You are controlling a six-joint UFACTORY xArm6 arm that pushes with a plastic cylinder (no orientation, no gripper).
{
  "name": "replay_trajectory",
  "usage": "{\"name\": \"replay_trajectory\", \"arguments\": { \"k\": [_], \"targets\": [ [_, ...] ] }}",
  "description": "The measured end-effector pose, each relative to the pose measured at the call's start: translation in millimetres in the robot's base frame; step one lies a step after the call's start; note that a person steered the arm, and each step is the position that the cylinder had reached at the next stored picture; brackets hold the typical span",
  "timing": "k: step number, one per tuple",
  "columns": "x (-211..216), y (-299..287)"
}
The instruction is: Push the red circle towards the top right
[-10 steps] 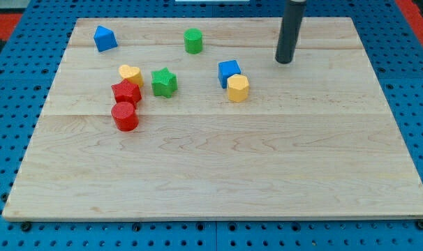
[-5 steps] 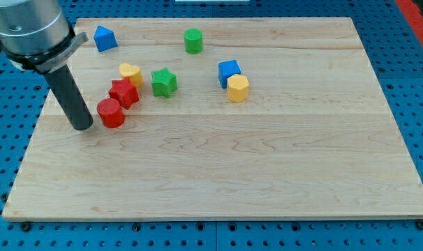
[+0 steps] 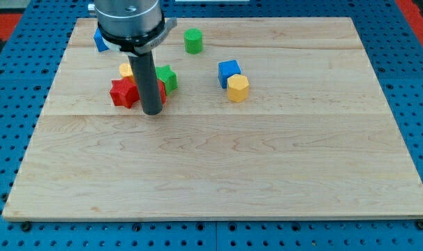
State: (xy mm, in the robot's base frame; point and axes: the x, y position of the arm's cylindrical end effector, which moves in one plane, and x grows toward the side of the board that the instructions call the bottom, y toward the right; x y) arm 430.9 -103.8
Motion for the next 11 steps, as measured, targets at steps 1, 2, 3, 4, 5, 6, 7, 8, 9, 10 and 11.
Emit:
{"name": "replay_trajectory", "arguments": {
  "k": [1, 2, 3, 4, 5, 6, 7, 8, 9, 10, 11],
  "targets": [
    [1.2, -22.7],
    [-25.2, -16.9],
    [-71.2, 27.6],
    [-93.8, 71.7],
    [-93.8, 119.7],
    [-107.1, 155.0],
    [-126.9, 171.2],
    [-142.2, 152.1],
    [-157.0, 158.8],
    [-157.6, 221.8],
    [-164.3, 205.8]
  ]
}}
